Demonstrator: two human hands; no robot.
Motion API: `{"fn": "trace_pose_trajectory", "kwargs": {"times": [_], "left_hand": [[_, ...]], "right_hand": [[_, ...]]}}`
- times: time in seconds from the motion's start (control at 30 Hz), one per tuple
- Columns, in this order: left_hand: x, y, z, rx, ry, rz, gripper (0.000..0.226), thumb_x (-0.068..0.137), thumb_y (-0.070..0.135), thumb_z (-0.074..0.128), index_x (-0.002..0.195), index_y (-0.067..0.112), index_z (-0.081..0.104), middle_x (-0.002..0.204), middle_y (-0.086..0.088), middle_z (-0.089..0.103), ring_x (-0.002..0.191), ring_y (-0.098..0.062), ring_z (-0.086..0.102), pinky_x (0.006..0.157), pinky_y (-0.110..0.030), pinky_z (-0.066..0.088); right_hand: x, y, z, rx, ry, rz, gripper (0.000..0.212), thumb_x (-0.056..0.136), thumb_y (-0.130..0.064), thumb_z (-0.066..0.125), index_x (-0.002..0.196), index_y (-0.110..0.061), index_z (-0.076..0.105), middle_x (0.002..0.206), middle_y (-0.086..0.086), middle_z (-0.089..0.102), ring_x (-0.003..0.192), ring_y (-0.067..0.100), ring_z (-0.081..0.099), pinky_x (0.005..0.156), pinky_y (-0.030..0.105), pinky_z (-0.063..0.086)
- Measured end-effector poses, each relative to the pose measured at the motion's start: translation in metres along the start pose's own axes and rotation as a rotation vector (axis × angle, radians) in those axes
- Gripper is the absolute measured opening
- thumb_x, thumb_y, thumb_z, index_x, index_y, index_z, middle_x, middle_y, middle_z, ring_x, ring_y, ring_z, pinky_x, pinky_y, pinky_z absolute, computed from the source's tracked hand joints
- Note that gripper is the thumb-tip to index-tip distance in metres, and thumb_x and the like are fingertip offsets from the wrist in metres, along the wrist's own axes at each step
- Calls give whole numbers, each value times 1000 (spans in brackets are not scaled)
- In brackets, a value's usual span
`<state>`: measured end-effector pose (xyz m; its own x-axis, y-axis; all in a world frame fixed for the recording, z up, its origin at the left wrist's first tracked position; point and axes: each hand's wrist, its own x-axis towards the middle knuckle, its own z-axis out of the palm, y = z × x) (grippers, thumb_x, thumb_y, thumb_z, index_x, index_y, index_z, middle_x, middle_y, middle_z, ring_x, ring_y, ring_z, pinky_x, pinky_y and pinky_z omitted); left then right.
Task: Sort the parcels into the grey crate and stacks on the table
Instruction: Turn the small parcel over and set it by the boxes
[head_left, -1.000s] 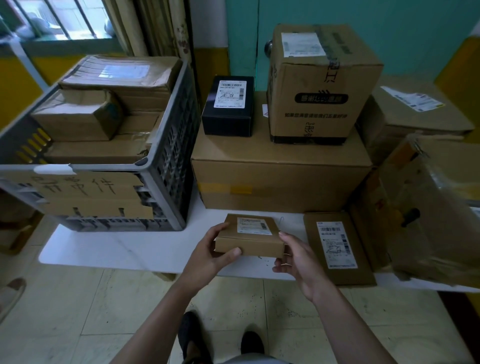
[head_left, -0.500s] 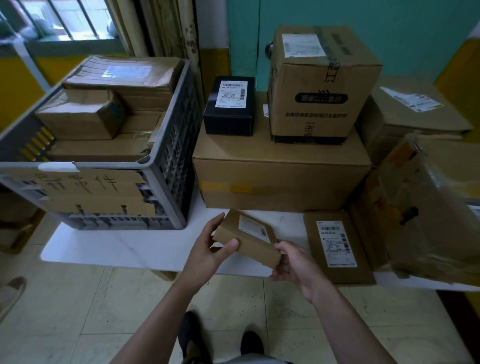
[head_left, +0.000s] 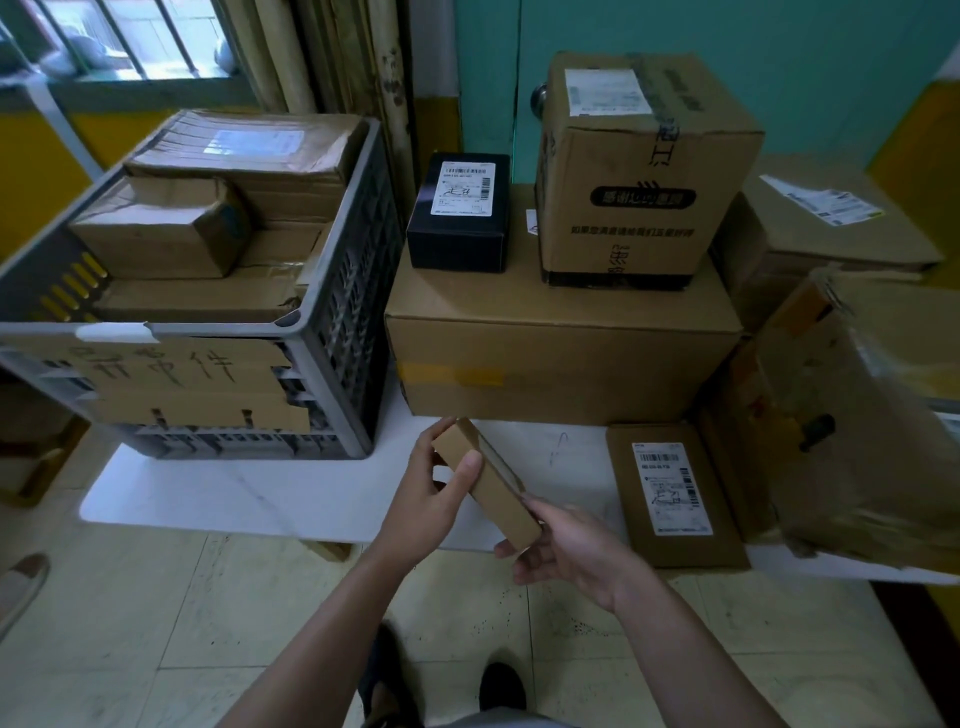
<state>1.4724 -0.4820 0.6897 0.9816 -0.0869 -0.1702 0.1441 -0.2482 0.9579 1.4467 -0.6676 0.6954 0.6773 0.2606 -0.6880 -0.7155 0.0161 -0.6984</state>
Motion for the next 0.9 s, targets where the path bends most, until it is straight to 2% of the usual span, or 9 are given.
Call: {"fn": "trace_pose_trajectory", "kwargs": {"times": [0.13,0.2,0.27,0.4,0.5,0.6,0.7,0.8,0.9], "left_hand": [[2,2,9,16,-32,57,61,82,74,54,136,49,39,139,9,45,118,-6,55,91,-32,55],[2,0,15,36,-55,54,61,78,81,53,133,58,37,136,8,48,120,-14,55,91,-39,56],[4,-2,17,57,-75,41,67,75,86,51,134,59,35,130,5,53,119,-19,56,91,-45,56],[5,2,21,72,-82,42,68,77,86,48,137,59,33,126,11,53,125,-16,49,97,-41,53],[3,9,23,73,-54,30,69,86,81,33,148,56,19,128,28,42,133,-7,36,109,-33,36],[3,14,23,26,-41,21,60,98,67,24,154,46,23,140,20,40,138,-7,36,115,-34,33],[7,20,21,2,-49,-5,62,95,58,31,154,40,29,142,17,42,134,-4,42,111,-27,38],[8,19,24,-28,-77,-40,58,100,52,39,155,38,28,143,15,44,120,6,50,94,-11,42],[11,13,24,-58,-95,-58,60,97,59,45,153,37,37,144,9,53,125,-4,54,102,-26,48]], "right_hand": [[-1,0,8,58,-23,-29,38,103,-40,45,127,-14,59,116,24,66,88,29,68,84,43,59],[-1,-1,12,68,-28,-72,33,103,-39,45,131,-25,56,121,12,65,106,28,65,93,49,56],[0,-4,14,60,-20,-86,33,102,-44,44,129,-30,58,121,4,65,111,25,62,95,51,55],[0,-11,11,-10,1,-89,42,96,-62,40,127,-42,60,122,-8,66,115,18,60,95,53,54],[-2,-16,13,-49,-13,-76,44,94,-66,39,124,-42,61,119,-6,66,111,22,63,94,51,55],[-4,-18,16,-48,-15,-65,44,92,-68,39,121,-42,59,120,0,64,103,31,67,84,51,59],[-5,-20,16,-31,4,-74,43,91,-70,38,119,-43,58,119,3,63,99,33,68,77,47,61],[-4,-24,14,18,36,-112,43,92,-66,43,115,-35,62,114,8,68,86,36,72,72,43,61],[-1,-27,10,26,63,-175,42,95,-59,47,121,-30,61,109,8,71,84,39,73,71,40,60]]}}
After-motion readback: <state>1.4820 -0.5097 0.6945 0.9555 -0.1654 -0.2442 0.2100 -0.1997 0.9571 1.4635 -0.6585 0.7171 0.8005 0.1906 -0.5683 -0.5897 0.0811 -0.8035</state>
